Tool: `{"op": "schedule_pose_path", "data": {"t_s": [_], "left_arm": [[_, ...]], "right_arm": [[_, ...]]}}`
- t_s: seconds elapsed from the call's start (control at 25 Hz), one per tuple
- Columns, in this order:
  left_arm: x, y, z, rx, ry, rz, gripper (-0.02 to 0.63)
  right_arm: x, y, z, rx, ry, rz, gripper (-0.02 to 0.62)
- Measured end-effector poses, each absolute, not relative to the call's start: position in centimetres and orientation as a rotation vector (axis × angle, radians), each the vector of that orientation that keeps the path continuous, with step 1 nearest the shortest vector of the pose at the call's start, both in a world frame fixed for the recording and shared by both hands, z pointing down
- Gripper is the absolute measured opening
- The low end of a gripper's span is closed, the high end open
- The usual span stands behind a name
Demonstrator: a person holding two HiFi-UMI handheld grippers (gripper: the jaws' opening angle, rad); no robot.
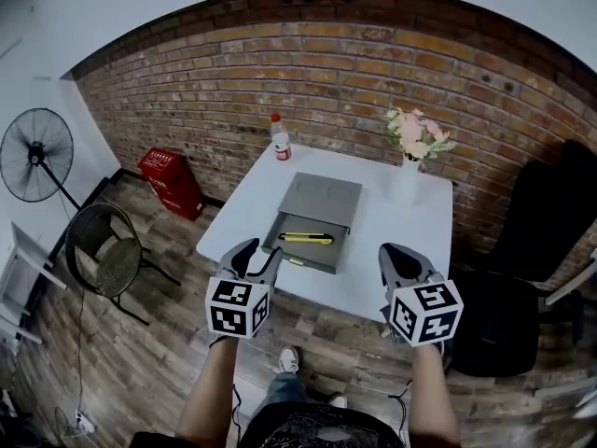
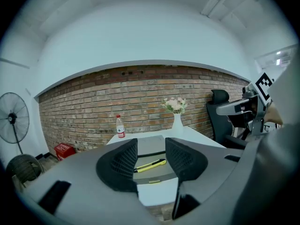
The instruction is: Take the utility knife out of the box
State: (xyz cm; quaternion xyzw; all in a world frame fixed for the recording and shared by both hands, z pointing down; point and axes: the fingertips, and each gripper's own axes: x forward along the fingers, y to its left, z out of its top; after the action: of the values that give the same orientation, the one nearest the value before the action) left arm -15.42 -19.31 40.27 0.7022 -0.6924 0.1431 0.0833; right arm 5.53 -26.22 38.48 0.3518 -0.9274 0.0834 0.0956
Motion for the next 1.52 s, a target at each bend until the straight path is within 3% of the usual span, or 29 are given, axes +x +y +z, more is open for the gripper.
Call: {"op": "schedule_pose_path", "data": {"t_s": [0.8,1.52], "left_arm": [[-17.5,-32.6,49.5,2.497,-1.396,0.712,0.201],[-14.4,-34.9,60.3,2.581,-0.660,1.233,0.202]], "right_arm": [[-2.4,-35.4,40.9,1.280,-2.574,0.281,0.020],[-2.5,-38.8,42.2,1.441,-2.462,0.322,0.020]]}}
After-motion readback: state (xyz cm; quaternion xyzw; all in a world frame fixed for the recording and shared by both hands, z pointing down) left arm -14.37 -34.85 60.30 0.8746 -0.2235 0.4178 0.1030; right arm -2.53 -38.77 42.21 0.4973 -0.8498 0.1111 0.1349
